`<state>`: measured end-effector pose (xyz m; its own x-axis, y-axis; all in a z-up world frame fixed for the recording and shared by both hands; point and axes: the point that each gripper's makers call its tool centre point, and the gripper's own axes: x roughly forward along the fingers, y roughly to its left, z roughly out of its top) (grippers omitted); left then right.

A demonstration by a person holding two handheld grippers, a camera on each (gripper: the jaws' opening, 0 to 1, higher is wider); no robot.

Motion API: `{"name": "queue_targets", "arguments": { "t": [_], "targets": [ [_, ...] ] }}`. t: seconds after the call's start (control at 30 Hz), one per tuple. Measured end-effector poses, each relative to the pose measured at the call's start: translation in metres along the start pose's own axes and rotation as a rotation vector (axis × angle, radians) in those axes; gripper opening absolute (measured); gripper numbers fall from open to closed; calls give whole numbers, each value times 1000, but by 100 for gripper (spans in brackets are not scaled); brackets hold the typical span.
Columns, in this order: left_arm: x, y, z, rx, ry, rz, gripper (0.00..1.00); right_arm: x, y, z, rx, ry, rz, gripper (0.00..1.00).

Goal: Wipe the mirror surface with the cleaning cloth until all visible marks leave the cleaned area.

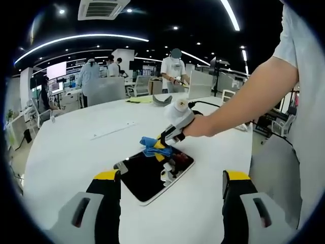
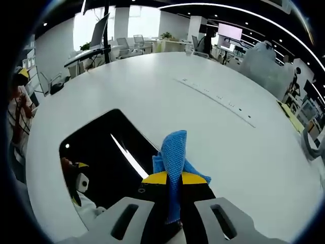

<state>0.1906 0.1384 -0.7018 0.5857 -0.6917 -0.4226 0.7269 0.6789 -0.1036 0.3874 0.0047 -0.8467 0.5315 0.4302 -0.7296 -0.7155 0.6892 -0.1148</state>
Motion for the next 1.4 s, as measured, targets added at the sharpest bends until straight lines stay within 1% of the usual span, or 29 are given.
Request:
{"name": "queue_targets", "arguments": {
  "t": [0.17, 0.67, 1.07, 1.4],
  "targets": [
    [0, -1, 2, 3, -5, -2, 82, 0, 2, 0, 0, 3, -8, 2],
    [-5, -3, 6, 14, -15, 2, 82, -6, 17, -4, -32, 10, 8, 2],
    [-8, -6, 9, 19, -25, 5, 82, -10, 26, -7, -41, 17, 15, 2],
    [-10, -8, 11, 27, -34, 5, 82, -16, 38, -10, -50, 18, 25, 2]
  ]
}}
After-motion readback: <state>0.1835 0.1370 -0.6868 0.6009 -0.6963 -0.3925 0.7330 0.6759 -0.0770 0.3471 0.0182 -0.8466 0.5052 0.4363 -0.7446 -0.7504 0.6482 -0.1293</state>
